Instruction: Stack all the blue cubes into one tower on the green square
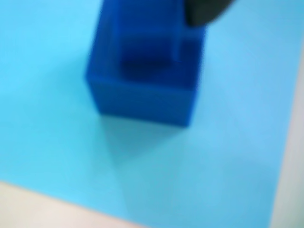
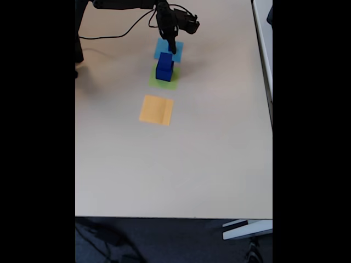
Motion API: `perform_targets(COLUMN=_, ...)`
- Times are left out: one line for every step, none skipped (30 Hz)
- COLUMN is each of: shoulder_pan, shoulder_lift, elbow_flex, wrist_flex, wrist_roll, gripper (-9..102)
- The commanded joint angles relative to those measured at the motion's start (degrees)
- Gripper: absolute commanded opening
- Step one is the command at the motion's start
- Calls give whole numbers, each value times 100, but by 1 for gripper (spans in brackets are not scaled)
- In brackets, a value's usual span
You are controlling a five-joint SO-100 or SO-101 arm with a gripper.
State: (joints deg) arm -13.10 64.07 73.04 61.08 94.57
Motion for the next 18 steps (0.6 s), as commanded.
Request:
perform_targets(shoulder_pan=44, shoulder_lift=615, elbow_flex=-387, wrist_flex=9, wrist_roll=-26, gripper=27)
perform_targets(shoulder_pan=44, shoulder_lift=598, elbow_flex=-404, wrist_flex=9, wrist_roll=-53, gripper=27)
perform_targets(shoulder_pan=44, shoulder_lift=580, elbow_flex=-422, wrist_flex=9, wrist_roll=-62, gripper=26)
perform_targets(shoulder_pan=44, shoulder_lift=562, elbow_flex=-422, wrist_flex=9, wrist_roll=-62, gripper=26)
perform_targets(shoulder_pan=44, shoulder_lift=554, elbow_flex=-422, wrist_flex=9, wrist_roll=-70, gripper=25)
perform_targets(shoulder_pan=44, shoulder_lift=545, elbow_flex=-422, wrist_flex=9, wrist_roll=-70, gripper=25)
perform_targets(shoulder_pan=44, shoulder_lift=545, elbow_flex=-431, wrist_flex=9, wrist_roll=-88, gripper=24)
perform_targets(shoulder_pan=44, shoulder_lift=527, elbow_flex=-439, wrist_flex=9, wrist_roll=-114, gripper=23)
perform_targets(shoulder_pan=44, shoulder_lift=519, elbow_flex=-439, wrist_flex=9, wrist_roll=-123, gripper=22)
perform_targets(shoulder_pan=44, shoulder_lift=510, elbow_flex=-439, wrist_flex=9, wrist_roll=-132, gripper=21)
perform_targets(shoulder_pan=44, shoulder_lift=501, elbow_flex=-439, wrist_flex=9, wrist_roll=-132, gripper=21)
perform_targets(shoulder_pan=44, shoulder_lift=492, elbow_flex=-439, wrist_flex=9, wrist_roll=-141, gripper=21)
perform_targets(shoulder_pan=44, shoulder_lift=483, elbow_flex=-448, wrist_flex=-9, wrist_roll=-149, gripper=21)
perform_targets(shoulder_pan=44, shoulder_lift=466, elbow_flex=-448, wrist_flex=-18, wrist_roll=-158, gripper=21)
perform_targets(shoulder_pan=44, shoulder_lift=457, elbow_flex=-448, wrist_flex=-18, wrist_roll=-158, gripper=20)
perform_targets(shoulder_pan=44, shoulder_lift=448, elbow_flex=-448, wrist_flex=-18, wrist_roll=-158, gripper=20)
perform_targets(shoulder_pan=44, shoulder_lift=439, elbow_flex=-448, wrist_flex=-18, wrist_roll=-158, gripper=20)
perform_targets(shoulder_pan=44, shoulder_lift=422, elbow_flex=-448, wrist_flex=-18, wrist_roll=-158, gripper=19)
